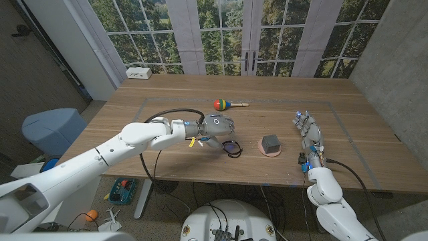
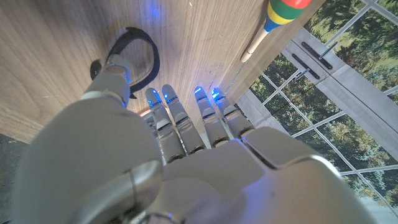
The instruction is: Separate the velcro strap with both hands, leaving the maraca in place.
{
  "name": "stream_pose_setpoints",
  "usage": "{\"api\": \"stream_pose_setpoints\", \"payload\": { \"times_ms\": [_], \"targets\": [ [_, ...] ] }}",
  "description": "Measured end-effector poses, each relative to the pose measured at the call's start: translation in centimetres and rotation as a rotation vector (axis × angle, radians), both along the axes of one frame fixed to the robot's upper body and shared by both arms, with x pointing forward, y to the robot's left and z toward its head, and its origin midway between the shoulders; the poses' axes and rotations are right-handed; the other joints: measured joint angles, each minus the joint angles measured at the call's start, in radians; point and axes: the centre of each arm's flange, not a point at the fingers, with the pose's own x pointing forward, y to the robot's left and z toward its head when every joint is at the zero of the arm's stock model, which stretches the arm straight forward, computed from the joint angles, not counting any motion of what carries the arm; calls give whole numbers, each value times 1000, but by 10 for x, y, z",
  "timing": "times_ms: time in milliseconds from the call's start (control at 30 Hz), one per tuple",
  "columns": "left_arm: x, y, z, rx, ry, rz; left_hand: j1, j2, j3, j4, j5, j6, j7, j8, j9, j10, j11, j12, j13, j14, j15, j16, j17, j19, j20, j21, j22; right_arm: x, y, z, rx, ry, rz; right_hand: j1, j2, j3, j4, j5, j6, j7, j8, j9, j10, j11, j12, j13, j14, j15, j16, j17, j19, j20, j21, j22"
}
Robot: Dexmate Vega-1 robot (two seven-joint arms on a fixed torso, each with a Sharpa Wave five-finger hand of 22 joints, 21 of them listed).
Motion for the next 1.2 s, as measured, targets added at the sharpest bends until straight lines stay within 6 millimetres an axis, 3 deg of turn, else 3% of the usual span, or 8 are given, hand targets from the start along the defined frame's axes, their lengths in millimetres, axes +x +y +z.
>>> {"api": "stream_pose_setpoints", "payload": {
  "times_ms": [1200],
  "targets": [
    [13,5,-23,-7,8,-5,32,24,0,0,1,57,-5,9,0,57,-1,11,9,9,2,0,0,38,-17,-1,0,8,1,-1,6,8,10,-7,7,-3,-3,0,5,6,0,5,5,5,0,0,0,0,0,-5,7,0,-15,0]
  ]
}}
